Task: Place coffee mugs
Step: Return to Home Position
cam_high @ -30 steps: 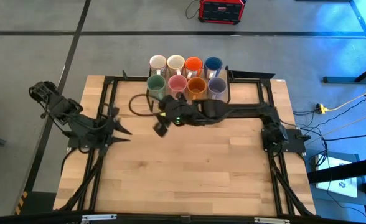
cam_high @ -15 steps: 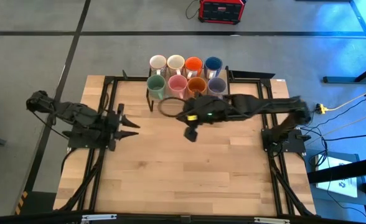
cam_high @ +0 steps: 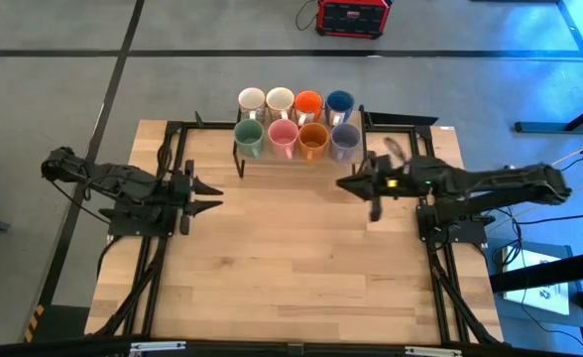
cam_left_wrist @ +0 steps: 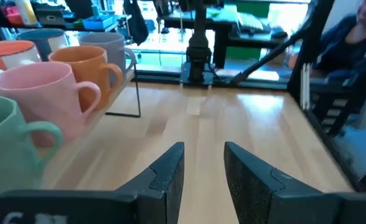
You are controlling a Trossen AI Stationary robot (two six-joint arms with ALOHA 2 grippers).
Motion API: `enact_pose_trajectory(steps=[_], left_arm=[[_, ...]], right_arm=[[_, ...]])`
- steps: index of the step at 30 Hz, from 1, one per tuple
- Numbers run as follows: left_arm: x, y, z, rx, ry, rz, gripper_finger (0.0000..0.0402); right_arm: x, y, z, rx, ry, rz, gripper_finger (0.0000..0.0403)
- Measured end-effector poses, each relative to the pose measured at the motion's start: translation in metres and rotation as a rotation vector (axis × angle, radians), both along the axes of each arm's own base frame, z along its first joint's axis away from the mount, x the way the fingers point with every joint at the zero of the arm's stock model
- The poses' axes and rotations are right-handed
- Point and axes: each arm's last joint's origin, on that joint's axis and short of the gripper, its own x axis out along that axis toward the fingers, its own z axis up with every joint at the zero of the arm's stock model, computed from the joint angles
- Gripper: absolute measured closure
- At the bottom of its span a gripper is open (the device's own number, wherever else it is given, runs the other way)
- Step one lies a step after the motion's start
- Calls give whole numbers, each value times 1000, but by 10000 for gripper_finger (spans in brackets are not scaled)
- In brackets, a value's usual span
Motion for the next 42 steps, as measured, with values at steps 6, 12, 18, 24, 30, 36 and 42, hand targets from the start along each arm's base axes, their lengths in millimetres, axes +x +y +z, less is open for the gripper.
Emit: enact_pose_trajectory(steps=[6, 12, 18, 24, 30, 36, 42], left_arm=[[8, -3, -16, -31, -51, -14, 294], [13, -7, -50, -96, -223, -81, 294], [8, -5, -75, -109, -269, -71, 294], [0, -2, -75, -67, -318, -74, 294], [-8, 2, -88, -42, -345, -48, 294], [-16, 0, -102, -79, -390, -185, 294], [-21, 9, -117, -79, -418, -56, 294]], right_arm=[[-41, -1, -19, 233, -49, 0, 393], [-66, 5, -41, 83, -61, 67, 393], [-89, 1, -77, 74, -96, -34, 395], [-107, 0, -92, 24, -166, -17, 395], [-116, 0, -105, -1, -219, -13, 395], [-120, 1, -119, -2, -249, 33, 395], [-119, 1, -135, 9, -243, 41, 395]])
